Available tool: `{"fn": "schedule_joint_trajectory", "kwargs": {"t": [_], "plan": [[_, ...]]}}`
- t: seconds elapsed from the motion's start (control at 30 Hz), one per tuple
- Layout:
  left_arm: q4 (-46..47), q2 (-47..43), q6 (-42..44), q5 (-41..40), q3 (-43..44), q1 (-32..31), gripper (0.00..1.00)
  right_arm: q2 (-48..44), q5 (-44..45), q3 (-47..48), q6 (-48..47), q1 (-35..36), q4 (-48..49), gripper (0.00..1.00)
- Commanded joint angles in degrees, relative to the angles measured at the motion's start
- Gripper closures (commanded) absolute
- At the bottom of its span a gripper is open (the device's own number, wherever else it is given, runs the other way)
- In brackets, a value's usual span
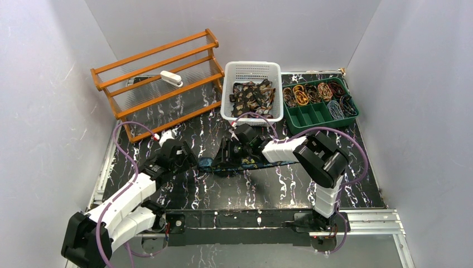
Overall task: Roll the ties
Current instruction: Roll the tie at the center of the board.
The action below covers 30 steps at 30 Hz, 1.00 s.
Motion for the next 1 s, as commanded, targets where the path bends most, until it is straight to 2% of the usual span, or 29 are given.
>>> {"fn": "schedule_joint_trajectory", "kwargs": {"t": [0.0,0.2,0.4,0.53,0.7,0.8,0.97], "plan": [[-0.5,-1.2,-0.5,0.3,-1.4,0.6,0.31,0.8,-1.5,2.7,1.0,0.6,4.1,0.40],[0.7,-0.8,-0.9,0.9,-2.4,0.6,0.31,2.0,-2.0,3.5,1.4,0.6,5.3,0.44],[1.8,-0.1,-1.0,2.4,-3.0,0.6,0.31,3.7,-3.5,3.9,2.4,0.7,6.8,0.55],[2.4,-0.7,-1.2,2.9,-3.4,0.8,0.31,4.2,-3.2,3.3,1.8,0.3,7.2,0.67],[3.4,-0.6,-1.0,4.0,-3.8,1.0,0.31,4.0,-4.4,2.1,0.1,-0.5,9.1,0.69],[5.2,0.4,-0.7,5.4,-4.3,1.1,0.32,4.3,-5.4,1.2,0.3,-0.7,11.3,0.75],[5.7,2.0,-1.0,5.3,-5.1,1.1,0.33,3.5,-3.3,-1.0,0.0,-1.1,12.7,0.74]]}}
